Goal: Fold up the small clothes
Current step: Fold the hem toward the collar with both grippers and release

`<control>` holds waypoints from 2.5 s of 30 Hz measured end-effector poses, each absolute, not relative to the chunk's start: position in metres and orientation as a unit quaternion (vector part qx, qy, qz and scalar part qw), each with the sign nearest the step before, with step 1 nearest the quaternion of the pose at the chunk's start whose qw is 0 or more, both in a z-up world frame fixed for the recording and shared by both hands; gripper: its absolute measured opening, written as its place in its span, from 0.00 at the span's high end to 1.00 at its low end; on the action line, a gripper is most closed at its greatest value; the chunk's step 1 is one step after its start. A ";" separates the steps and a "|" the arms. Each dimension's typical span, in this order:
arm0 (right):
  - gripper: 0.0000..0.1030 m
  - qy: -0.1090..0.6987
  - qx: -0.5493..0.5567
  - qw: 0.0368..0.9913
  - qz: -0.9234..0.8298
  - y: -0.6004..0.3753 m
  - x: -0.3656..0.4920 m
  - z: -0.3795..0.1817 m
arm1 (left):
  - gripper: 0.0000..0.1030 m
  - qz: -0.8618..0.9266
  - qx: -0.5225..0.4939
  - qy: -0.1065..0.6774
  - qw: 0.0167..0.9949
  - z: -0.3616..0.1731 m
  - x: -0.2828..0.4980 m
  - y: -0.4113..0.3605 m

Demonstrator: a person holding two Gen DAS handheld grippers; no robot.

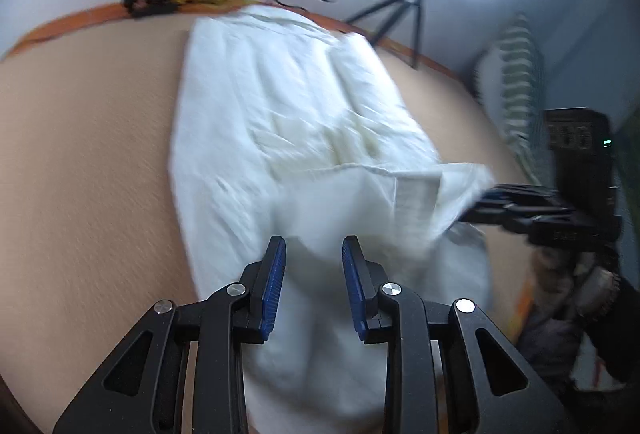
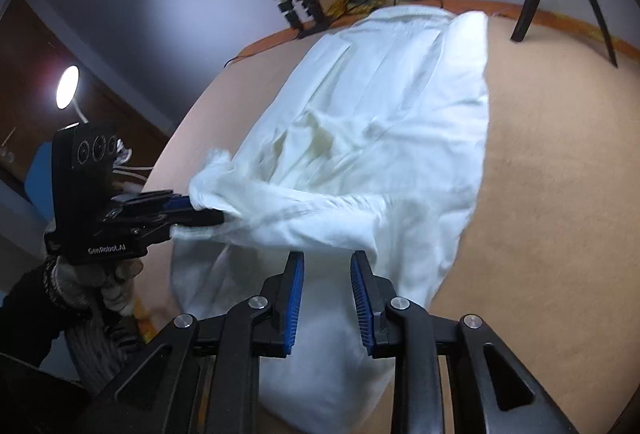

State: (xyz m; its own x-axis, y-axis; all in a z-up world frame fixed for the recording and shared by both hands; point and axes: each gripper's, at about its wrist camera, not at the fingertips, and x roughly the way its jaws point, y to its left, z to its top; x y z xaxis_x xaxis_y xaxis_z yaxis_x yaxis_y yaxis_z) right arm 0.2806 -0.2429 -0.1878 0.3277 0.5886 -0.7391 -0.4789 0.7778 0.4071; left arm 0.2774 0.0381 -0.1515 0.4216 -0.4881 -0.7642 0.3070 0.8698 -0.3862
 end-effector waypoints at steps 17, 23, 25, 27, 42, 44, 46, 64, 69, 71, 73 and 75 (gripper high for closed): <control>0.94 0.479 0.104 0.817 0.304 -0.277 0.274 -0.185 | 0.75 -0.289 -0.044 0.428 0.855 -0.118 0.247 0.013; 0.97 0.476 0.049 0.840 0.258 -0.273 0.265 -0.182 | 0.75 -0.257 0.002 0.446 0.857 -0.142 0.269 -0.009; 0.96 0.483 0.050 0.837 0.253 -0.276 0.267 -0.186 | 0.75 -0.242 0.012 0.458 0.855 -0.153 0.277 -0.009; 0.93 0.480 0.048 0.840 0.249 -0.277 0.267 -0.184 | 0.75 -0.241 0.004 0.459 0.855 -0.155 0.279 -0.004; 0.61 0.431 0.101 0.858 0.260 -0.303 0.313 -0.140 | 0.71 -0.214 -0.064 0.430 0.875 -0.103 0.329 0.078; 0.61 0.428 0.102 0.861 0.255 -0.302 0.329 -0.139 | 0.71 -0.207 -0.082 0.434 0.873 -0.107 0.348 0.088; 0.64 0.422 0.095 0.863 0.262 -0.298 0.343 -0.138 | 0.71 -0.206 -0.089 0.437 0.871 -0.111 0.362 0.092; 0.76 0.461 -0.012 0.854 0.242 -0.261 0.428 -0.194 | 0.71 -0.208 -0.030 0.446 0.870 -0.170 0.434 0.062; 0.57 0.446 0.046 0.859 0.246 -0.287 0.451 -0.184 | 0.47 -0.187 -0.071 0.432 0.879 -0.167 0.457 0.079; 0.55 0.446 0.064 0.855 0.258 -0.291 0.461 -0.183 | 0.47 -0.193 -0.090 0.435 0.875 -0.169 0.469 0.081; 0.55 0.450 0.077 0.847 0.272 -0.292 0.473 -0.188 | 0.47 -0.201 -0.105 0.441 0.869 -0.173 0.480 0.080; 0.55 0.455 0.092 0.840 0.282 -0.293 0.482 -0.193 | 0.47 -0.213 -0.116 0.447 0.861 -0.178 0.489 0.078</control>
State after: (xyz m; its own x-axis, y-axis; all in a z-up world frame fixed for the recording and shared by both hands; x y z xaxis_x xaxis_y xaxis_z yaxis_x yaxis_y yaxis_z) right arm 0.4822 -0.2929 -0.1927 0.4267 0.5563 -0.7131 -0.3893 0.8246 0.4104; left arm 0.4886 0.0780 -0.1779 0.5101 -0.4707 -0.7199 0.2631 0.8823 -0.3904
